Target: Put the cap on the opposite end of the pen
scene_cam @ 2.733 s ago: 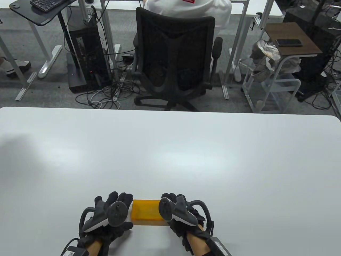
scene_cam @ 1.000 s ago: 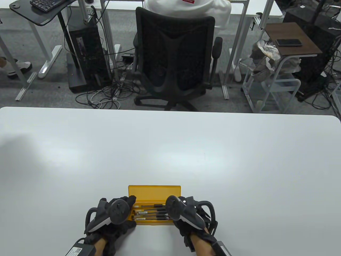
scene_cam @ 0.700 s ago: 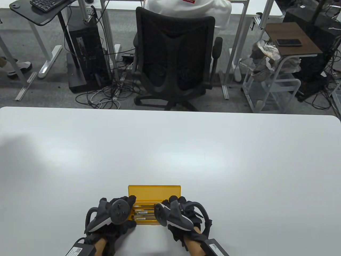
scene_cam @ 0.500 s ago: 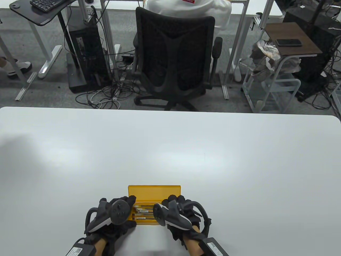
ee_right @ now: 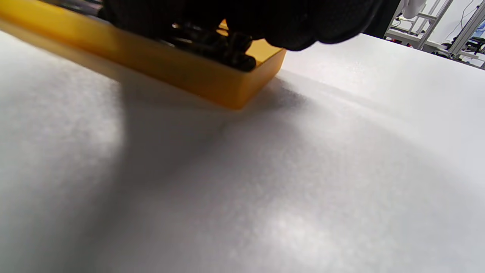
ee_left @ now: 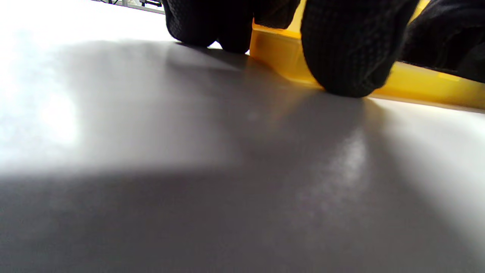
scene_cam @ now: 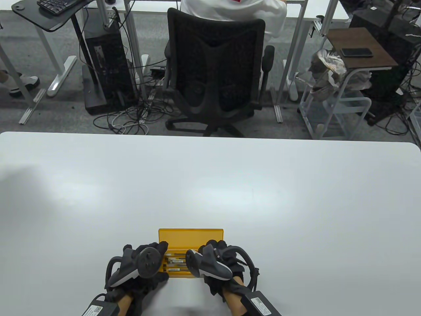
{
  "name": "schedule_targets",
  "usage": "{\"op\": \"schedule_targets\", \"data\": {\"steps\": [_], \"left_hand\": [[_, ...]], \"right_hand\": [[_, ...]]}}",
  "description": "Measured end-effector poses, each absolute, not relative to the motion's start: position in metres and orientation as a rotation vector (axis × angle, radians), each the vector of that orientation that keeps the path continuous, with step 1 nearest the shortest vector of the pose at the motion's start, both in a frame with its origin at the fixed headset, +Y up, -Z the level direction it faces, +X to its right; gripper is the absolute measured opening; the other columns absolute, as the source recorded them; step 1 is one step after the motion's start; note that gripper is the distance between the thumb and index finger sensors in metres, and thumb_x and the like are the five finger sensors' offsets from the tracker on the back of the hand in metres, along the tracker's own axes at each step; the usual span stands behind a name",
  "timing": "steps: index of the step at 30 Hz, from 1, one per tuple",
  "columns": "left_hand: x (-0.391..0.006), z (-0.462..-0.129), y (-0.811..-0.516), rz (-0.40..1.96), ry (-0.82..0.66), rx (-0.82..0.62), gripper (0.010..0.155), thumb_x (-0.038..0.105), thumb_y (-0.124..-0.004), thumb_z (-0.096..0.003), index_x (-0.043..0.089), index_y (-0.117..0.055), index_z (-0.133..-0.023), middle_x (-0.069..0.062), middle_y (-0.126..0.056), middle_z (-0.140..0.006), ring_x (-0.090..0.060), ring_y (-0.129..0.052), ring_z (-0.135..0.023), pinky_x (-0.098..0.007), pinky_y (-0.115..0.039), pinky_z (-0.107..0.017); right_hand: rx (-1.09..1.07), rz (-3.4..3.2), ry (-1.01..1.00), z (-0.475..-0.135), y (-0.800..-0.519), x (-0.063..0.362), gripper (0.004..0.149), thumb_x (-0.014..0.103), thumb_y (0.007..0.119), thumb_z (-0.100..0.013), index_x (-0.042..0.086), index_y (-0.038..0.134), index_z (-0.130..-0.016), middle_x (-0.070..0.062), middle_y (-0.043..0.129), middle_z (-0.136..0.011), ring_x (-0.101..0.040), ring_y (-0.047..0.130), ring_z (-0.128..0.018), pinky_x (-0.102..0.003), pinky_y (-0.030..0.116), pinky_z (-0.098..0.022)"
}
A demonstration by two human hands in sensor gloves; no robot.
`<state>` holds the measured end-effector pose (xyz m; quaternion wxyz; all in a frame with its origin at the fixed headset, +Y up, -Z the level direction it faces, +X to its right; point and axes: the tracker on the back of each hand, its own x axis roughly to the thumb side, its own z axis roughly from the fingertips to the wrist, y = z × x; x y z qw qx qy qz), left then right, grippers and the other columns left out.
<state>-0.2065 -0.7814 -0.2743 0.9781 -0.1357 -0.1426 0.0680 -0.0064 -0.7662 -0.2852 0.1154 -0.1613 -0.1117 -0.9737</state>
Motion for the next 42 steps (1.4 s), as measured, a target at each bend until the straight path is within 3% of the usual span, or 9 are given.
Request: {"op": "schedule_targets", "data": {"steps": [3,6,11,16,20,24,28,36,42], "left_hand": [[-0.206,-0.274,-0.781,0.138,-0.286,-0.274,0.088,0.044,-0.087,-0.0448,0.019,-0.041,-0.115,-0.019,-0.05,-0.118,-0.039,-0.052,-0.108,-0.08,-0.027,-0.071],[-0.206,-0.274,-0.781,0.137,-0.286,-0.273,0.088,0.044,-0.087,-0.0448,0.019,-0.041,-0.115,-0.019,-0.05,-0.118,-0.039,-0.052,-0.108,-0.08,-0.027,-0.071],[-0.206,-0.274,-0.781,0.133,-0.284,-0.271,0.087,0.044,-0.087,-0.0449,0.019,-0.041,-0.115,-0.019,-0.05,-0.118,-0.039,-0.053,-0.108,-0.08,-0.027,-0.071],[-0.206,-0.274,-0.781,0.135,-0.282,-0.27,0.087,0.044,-0.087,-0.0448,0.019,-0.041,-0.115,-0.018,-0.05,-0.118,-0.039,-0.053,-0.108,-0.08,-0.027,-0.071],[-0.206,-0.274,-0.781,0.137,-0.281,-0.269,0.088,0.044,-0.088,-0.0446,0.019,-0.041,-0.115,-0.018,-0.051,-0.118,-0.039,-0.053,-0.108,-0.08,-0.027,-0.071],[-0.207,-0.274,-0.781,0.143,-0.277,-0.27,0.087,0.044,-0.088,-0.0448,0.02,-0.041,-0.115,-0.017,-0.051,-0.118,-0.038,-0.053,-0.108,-0.08,-0.027,-0.071],[-0.208,-0.274,-0.781,0.149,-0.276,-0.271,0.087,0.044,-0.088,-0.0446,0.021,-0.041,-0.114,-0.017,-0.051,-0.118,-0.038,-0.053,-0.108,-0.08,-0.027,-0.071],[-0.212,-0.274,-0.778,0.162,-0.286,-0.273,0.087,0.046,-0.088,-0.0446,0.023,-0.041,-0.115,-0.016,-0.051,-0.12,-0.041,-0.053,-0.109,-0.082,-0.024,-0.069],[-0.225,-0.268,-0.75,0.286,-0.26,-0.325,0.083,0.049,-0.086,-0.0463,0.022,-0.049,-0.115,-0.02,-0.063,-0.115,-0.045,-0.063,-0.104,-0.083,-0.026,-0.067]], "right_hand": [[-0.429,-2.955,-0.373,-0.288,-0.766,-0.003,0.057,0.037,0.072,-0.041,0.022,0.063,-0.096,-0.014,0.062,-0.101,-0.037,0.07,-0.084,-0.058,0.066,-0.064],[-0.416,-3.016,-0.264,-0.288,-0.764,0.001,0.043,0.034,0.077,-0.039,0.028,0.074,-0.082,-0.009,0.071,-0.098,-0.035,0.077,-0.081,-0.057,0.068,-0.063],[-0.44,-3.03,-0.058,-0.285,-0.763,0.006,0.039,0.032,0.085,-0.034,0.035,0.081,-0.072,0.002,0.089,-0.08,-0.022,0.09,-0.07,-0.052,0.074,-0.063],[-0.48,-3.002,-0.024,-0.282,-0.763,0.004,0.043,0.031,0.085,-0.034,0.032,0.079,-0.076,0.0,0.092,-0.079,-0.022,0.091,-0.069,-0.052,0.074,-0.064],[-0.535,-2.928,-0.072,-0.281,-0.767,-0.002,0.061,0.029,0.08,-0.037,0.018,0.067,-0.096,-0.006,0.09,-0.081,-0.025,0.09,-0.068,-0.056,0.072,-0.065],[-0.555,-2.936,-0.074,-0.28,-0.769,-0.003,0.051,0.026,0.075,-0.039,0.024,0.075,-0.09,-0.007,0.089,-0.082,-0.028,0.088,-0.069,-0.058,0.07,-0.065],[-0.488,-3.031,-0.102,-0.284,-0.765,0.006,0.051,0.026,0.073,-0.04,0.023,0.073,-0.09,-0.006,0.086,-0.084,-0.028,0.086,-0.072,-0.058,0.069,-0.065],[-0.334,-3.509,0.091,-0.288,-0.713,0.042,0.05,0.027,0.073,-0.04,0.022,0.073,-0.09,-0.006,0.087,-0.083,-0.028,0.087,-0.07,-0.059,0.07,-0.063],[-0.26,-3.817,0.172,-0.281,-0.677,0.076,0.05,0.027,0.073,-0.041,0.02,0.074,-0.091,-0.008,0.087,-0.082,-0.03,0.087,-0.069,-0.059,0.07,-0.061]]}}
